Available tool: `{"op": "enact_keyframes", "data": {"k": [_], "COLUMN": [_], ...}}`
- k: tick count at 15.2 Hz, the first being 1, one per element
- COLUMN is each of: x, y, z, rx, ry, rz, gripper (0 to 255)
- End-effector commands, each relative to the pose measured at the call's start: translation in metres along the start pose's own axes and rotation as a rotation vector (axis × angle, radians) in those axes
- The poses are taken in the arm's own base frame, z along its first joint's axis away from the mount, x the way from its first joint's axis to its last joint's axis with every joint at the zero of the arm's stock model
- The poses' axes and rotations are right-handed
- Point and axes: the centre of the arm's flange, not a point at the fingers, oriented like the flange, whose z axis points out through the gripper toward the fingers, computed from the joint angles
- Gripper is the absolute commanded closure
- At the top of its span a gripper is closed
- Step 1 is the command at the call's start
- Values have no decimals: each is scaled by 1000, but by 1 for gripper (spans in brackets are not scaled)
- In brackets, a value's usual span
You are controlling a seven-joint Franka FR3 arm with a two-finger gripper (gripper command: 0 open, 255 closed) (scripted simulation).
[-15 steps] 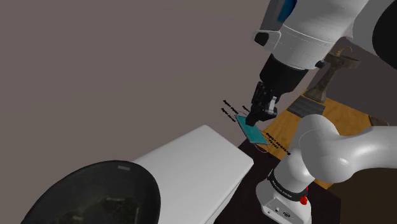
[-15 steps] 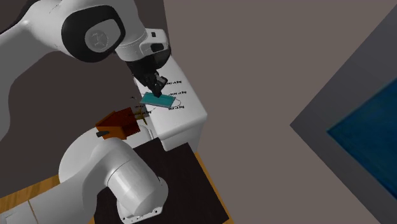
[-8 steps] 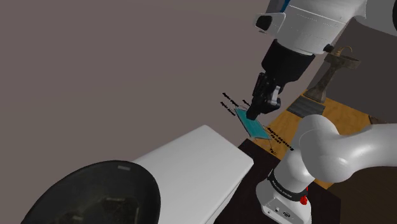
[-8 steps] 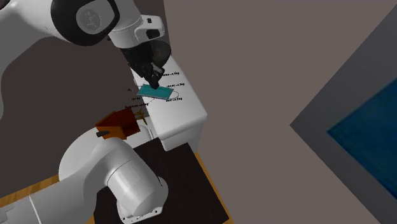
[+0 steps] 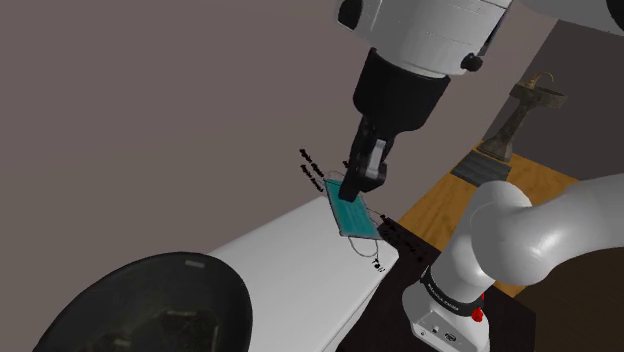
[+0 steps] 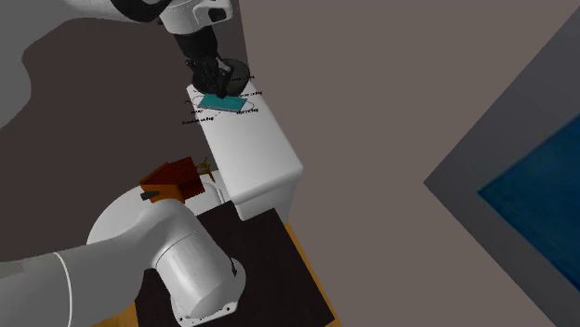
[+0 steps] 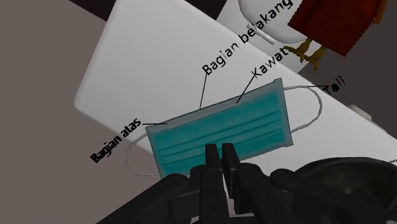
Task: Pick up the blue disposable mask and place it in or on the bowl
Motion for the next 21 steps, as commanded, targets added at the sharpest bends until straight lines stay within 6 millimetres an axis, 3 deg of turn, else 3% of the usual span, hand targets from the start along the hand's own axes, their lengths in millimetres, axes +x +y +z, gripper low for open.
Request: {"op": "enact_keyframes", "data": {"k": [1,18,21], "x": [19,178,177], "y": [-19,-182,-183], "z": [-2,-19,-3], "rx": [2,2,2], "ry": [0,0,0], "rz": [0,0,0], "gripper": [255,255,255]}}
